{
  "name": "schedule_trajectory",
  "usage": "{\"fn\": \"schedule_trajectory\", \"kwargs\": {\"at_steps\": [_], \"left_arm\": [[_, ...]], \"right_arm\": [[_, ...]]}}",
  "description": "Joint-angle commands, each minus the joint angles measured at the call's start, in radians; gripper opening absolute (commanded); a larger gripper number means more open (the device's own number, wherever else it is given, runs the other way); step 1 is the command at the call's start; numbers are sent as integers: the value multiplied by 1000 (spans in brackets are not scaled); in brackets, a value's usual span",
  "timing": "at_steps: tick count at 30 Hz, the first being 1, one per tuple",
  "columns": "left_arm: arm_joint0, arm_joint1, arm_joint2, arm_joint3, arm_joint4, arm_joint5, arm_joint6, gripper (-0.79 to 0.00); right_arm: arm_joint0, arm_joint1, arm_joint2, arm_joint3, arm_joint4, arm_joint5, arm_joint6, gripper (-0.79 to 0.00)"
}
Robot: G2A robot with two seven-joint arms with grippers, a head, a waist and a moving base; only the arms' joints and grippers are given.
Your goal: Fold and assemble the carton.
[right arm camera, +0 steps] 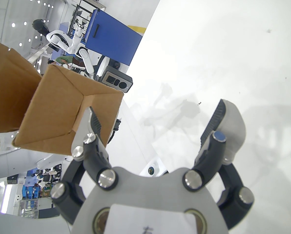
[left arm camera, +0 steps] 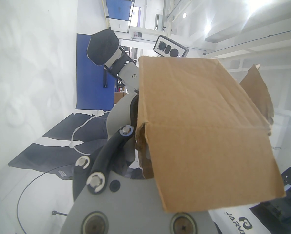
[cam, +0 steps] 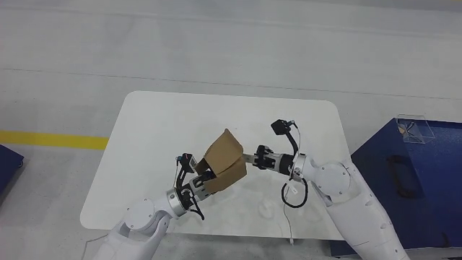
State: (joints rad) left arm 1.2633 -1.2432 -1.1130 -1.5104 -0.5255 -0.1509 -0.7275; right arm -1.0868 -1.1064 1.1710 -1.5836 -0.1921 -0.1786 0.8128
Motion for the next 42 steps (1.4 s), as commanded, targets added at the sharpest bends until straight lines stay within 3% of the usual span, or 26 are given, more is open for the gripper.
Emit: {"fn": "schedule_trajectory", "kwargs": {"at_steps": [1,10,17,28,31,42], "left_arm": [[0,0,0,0,0,0,0,-785],[0,0,0,0,0,0,0,-785],[0,0,0,0,0,0,0,-785],[0,0,0,0,0,0,0,-785],[0,0,0,0,0,0,0,-785],[0,0,0,0,0,0,0,-785]], "right_arm": [[-1,-1,-7,-2,2,-4,2,0],[-2,0,-4,-1,15,-18,-7,0],[-34,14,94,5,46,-49,-56,0],[-225,45,361,-83,-89,-107,-385,0],[-242,47,388,-76,-32,-154,-373,0],[-242,47,388,-76,-32,-154,-373,0]]}}
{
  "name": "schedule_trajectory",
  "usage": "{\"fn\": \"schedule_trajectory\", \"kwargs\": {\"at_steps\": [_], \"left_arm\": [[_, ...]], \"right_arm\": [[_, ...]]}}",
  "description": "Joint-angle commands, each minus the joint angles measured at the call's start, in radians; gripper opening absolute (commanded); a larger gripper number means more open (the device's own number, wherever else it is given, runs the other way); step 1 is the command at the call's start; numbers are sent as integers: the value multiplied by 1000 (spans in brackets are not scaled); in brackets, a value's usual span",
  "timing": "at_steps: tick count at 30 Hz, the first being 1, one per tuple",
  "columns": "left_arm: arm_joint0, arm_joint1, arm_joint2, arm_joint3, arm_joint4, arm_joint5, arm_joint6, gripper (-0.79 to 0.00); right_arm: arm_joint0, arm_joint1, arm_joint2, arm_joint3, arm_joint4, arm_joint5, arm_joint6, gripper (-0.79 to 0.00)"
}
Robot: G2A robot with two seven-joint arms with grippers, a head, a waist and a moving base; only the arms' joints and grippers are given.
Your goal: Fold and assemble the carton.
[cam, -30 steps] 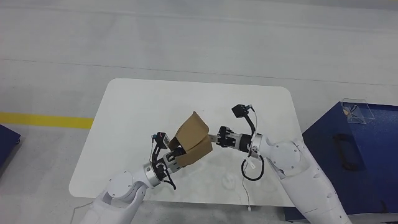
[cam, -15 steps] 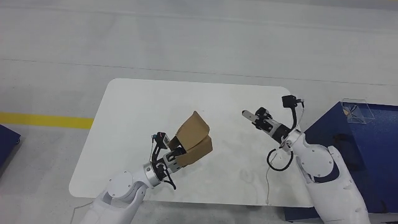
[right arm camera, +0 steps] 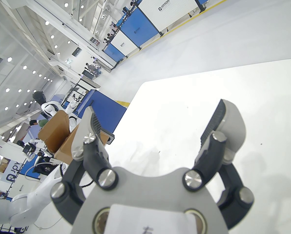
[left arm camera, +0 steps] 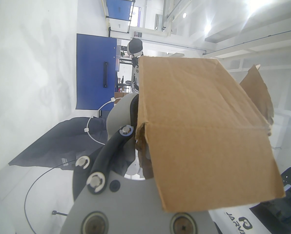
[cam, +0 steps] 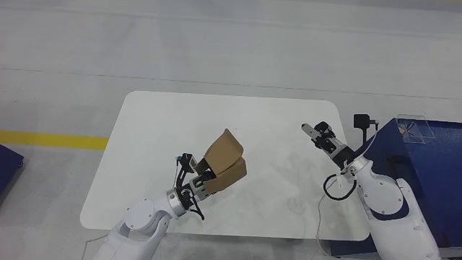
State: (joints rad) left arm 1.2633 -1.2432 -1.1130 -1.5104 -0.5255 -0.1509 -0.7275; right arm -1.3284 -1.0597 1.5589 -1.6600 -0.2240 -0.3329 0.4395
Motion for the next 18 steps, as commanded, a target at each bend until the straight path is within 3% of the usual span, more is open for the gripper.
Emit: {"fn": "schedule_trajectory", "kwargs": {"at_steps": [1,13,14,18], "left_arm": [[0,0,0,0,0,0,0,-785],[8,-1,3,-31,-7,19,14,-785],[22,0,6,-64,-22,70,27,-785],[86,-1,5,-256,-62,345,248,-785]], "right_arm": [[0,0,0,0,0,0,0,0],[0,0,0,0,0,0,0,0],[0,0,0,0,0,0,0,0],[0,0,0,0,0,0,0,0]]}}
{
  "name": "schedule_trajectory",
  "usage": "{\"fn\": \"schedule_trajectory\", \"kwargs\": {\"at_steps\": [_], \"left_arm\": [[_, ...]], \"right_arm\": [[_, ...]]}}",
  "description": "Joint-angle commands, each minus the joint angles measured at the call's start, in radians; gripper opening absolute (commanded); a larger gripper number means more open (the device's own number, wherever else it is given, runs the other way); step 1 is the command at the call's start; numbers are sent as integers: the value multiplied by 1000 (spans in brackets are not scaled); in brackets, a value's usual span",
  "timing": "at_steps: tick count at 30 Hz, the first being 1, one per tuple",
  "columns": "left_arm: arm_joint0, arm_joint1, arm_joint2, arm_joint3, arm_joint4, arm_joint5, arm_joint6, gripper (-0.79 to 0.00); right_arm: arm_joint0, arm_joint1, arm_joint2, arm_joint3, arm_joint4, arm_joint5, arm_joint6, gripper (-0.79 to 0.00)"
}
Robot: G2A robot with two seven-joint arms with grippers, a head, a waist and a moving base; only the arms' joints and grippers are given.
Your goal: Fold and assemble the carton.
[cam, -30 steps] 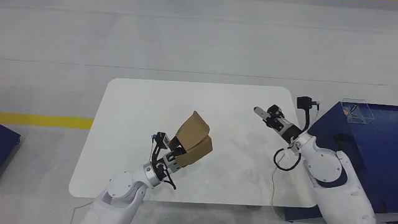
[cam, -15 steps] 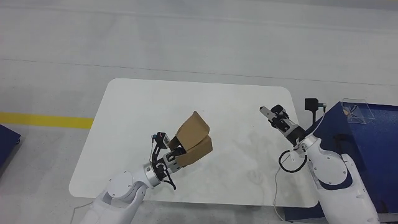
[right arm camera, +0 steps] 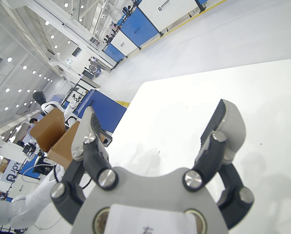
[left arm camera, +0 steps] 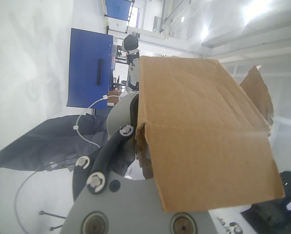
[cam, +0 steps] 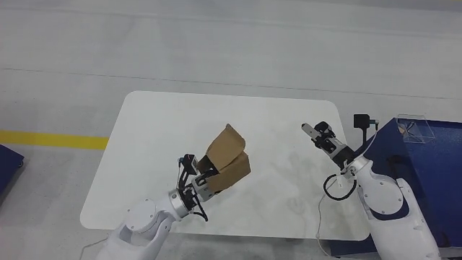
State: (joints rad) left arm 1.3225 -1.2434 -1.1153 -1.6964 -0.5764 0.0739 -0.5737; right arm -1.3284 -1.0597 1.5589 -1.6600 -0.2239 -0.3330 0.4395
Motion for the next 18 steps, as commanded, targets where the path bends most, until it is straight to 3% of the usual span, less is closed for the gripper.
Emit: {"fn": "schedule_trajectory", "kwargs": {"at_steps": [1,5,9,11,18], "left_arm": [[46,-4,6,-125,-49,179,177,-785],[119,-23,36,-281,-230,393,488,-785],[150,-55,59,-344,-527,489,833,-785],[144,-70,68,-351,-660,485,997,-785],[60,-118,115,-314,-967,288,1422,-785]], "right_arm": [[0,0,0,0,0,0,0,0],[0,0,0,0,0,0,0,0],[0,0,0,0,0,0,0,0],[0,0,0,0,0,0,0,0],[0,0,0,0,0,0,0,0]]}}
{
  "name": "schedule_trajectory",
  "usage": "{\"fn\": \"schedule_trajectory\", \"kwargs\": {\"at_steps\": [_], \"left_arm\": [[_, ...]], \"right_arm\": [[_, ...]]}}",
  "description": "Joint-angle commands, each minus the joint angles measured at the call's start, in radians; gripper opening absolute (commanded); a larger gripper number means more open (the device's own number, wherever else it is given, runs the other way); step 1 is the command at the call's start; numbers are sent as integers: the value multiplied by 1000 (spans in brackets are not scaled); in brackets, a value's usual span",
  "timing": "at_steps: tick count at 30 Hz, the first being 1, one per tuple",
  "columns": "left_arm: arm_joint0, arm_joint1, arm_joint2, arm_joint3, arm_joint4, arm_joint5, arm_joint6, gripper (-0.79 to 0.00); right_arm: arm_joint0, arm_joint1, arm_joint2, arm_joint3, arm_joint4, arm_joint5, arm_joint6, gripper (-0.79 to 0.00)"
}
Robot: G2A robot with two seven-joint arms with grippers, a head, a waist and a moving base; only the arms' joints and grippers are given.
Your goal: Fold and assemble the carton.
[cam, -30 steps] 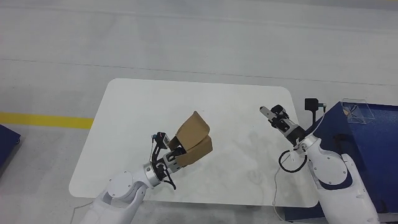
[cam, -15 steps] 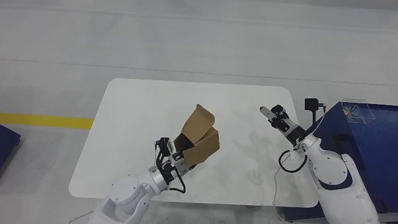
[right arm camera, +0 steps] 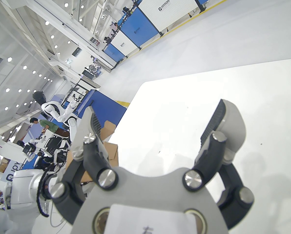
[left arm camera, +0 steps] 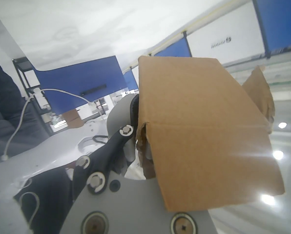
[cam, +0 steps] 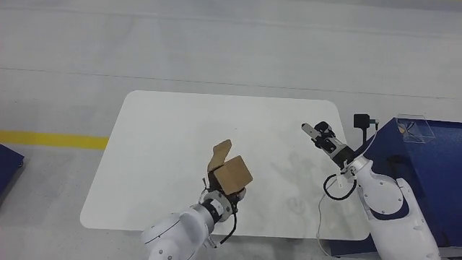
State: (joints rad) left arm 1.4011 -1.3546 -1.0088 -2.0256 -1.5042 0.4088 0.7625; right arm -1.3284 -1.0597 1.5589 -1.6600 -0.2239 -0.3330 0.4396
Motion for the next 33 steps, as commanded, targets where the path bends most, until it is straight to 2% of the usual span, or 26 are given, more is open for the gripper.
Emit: {"fn": "schedule_trajectory", "kwargs": {"at_steps": [1,5,10,14,20,21,22,23,28,33], "left_arm": [[-39,-13,18,34,-38,-83,140,-785],[-88,-36,78,116,-53,-199,304,-785],[-150,-64,138,223,-77,-289,458,-785],[-203,-85,177,289,-86,-318,499,-785],[-259,-112,217,372,-101,-347,482,-785],[-267,-115,225,379,-92,-347,475,-662],[-273,-118,232,387,-80,-345,470,-271],[-276,-122,237,388,-79,-347,460,0],[-265,-129,246,358,-55,-341,416,0],[-197,-116,228,233,28,-311,369,0]], "right_arm": [[0,0,0,0,0,0,0,0],[0,0,0,0,0,0,0,0],[0,0,0,0,0,0,0,0],[0,0,0,0,0,0,0,0],[0,0,0,0,0,0,0,0],[0,0,0,0,0,0,0,0],[0,0,0,0,0,0,0,0],[0,0,0,0,0,0,0,0],[0,0,0,0,0,0,0,0],[0,0,0,0,0,0,0,0]]}}
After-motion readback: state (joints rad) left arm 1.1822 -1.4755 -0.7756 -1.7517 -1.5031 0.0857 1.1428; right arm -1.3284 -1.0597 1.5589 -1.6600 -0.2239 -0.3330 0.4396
